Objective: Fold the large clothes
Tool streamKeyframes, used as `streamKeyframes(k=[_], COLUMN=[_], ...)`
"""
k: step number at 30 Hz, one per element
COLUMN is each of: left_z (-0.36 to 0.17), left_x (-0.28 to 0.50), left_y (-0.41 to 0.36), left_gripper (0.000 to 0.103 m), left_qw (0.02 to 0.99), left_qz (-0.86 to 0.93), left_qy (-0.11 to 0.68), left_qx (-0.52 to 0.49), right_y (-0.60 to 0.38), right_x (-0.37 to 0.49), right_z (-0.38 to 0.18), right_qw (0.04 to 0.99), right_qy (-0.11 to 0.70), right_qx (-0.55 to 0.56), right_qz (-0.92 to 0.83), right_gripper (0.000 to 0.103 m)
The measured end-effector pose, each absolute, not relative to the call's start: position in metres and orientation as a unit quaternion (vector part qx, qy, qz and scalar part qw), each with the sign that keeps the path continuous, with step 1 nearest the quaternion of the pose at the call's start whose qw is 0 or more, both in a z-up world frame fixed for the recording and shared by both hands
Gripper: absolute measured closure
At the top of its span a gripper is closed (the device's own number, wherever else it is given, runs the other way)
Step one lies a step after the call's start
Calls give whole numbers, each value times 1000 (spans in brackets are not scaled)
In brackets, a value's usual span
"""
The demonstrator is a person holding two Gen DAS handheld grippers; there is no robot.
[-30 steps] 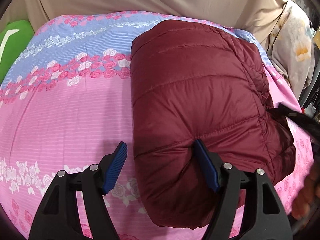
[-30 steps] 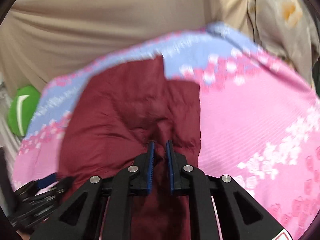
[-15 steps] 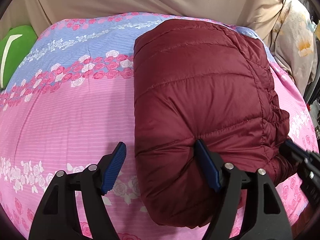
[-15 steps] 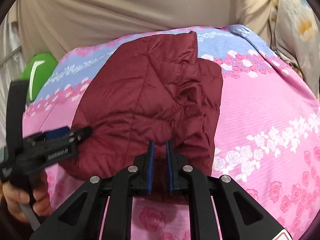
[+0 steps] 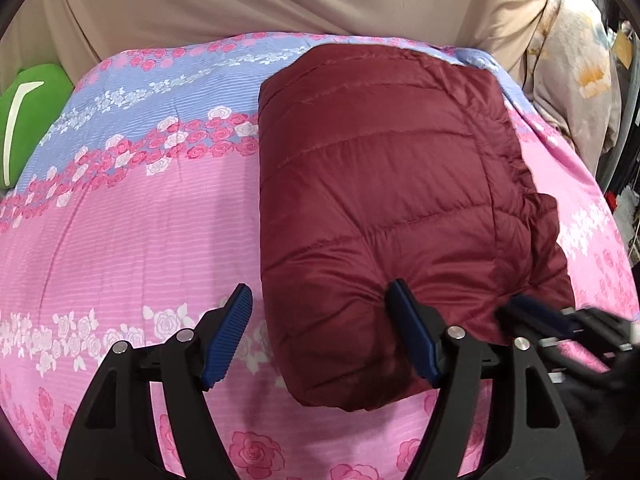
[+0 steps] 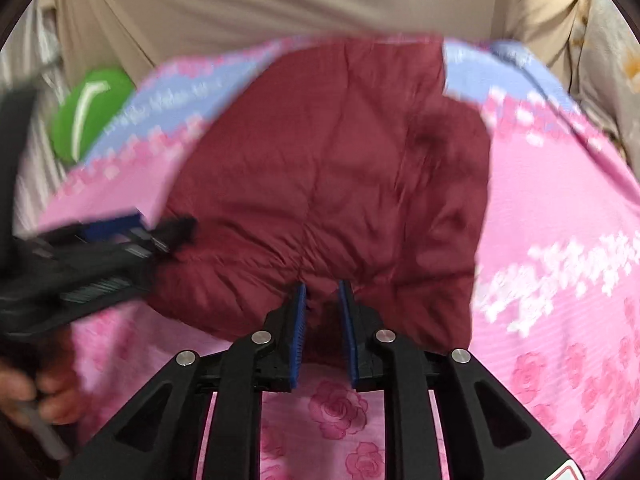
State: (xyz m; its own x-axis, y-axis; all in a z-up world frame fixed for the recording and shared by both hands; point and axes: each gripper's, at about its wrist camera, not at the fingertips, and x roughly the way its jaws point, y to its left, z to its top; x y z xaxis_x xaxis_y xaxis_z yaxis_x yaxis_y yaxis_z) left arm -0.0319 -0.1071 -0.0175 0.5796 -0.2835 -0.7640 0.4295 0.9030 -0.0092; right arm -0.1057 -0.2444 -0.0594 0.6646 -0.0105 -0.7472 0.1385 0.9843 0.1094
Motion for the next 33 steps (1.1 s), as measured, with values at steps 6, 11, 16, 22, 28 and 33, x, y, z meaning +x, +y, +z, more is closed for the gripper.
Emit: streamKeyframes(k=[6, 11, 16, 22, 28, 33], left_z=[-23, -22, 5, 37, 31, -12], left_x=[-31, -31, -25, 5, 26, 38], left_y=[-106, -105, -94, -88, -124, -150], left_gripper=[34, 34, 33, 26, 26, 18], left_qw=[883, 882, 887, 896, 892, 878], left_qz=[-197, -198, -214, -217, -223, -220], left_qy=[418, 418, 406, 388, 392, 419], left_qx=[87, 87, 51, 2, 36, 66], right_y=[-251, -282, -329, -352, -346, -359], right_x=[-112, -118, -82, -3, -16, 10], right_z=[-50, -8, 17, -12, 17, -47], right_qw=[910, 929, 931, 901, 928, 894], right_qy=[400, 342, 311, 370, 296, 382], right_qx=[106, 130, 163, 213, 214, 207], right_qz=[-40, -62, -104, -80, -69, -110], right_gripper=[85, 80, 40, 67, 98, 95])
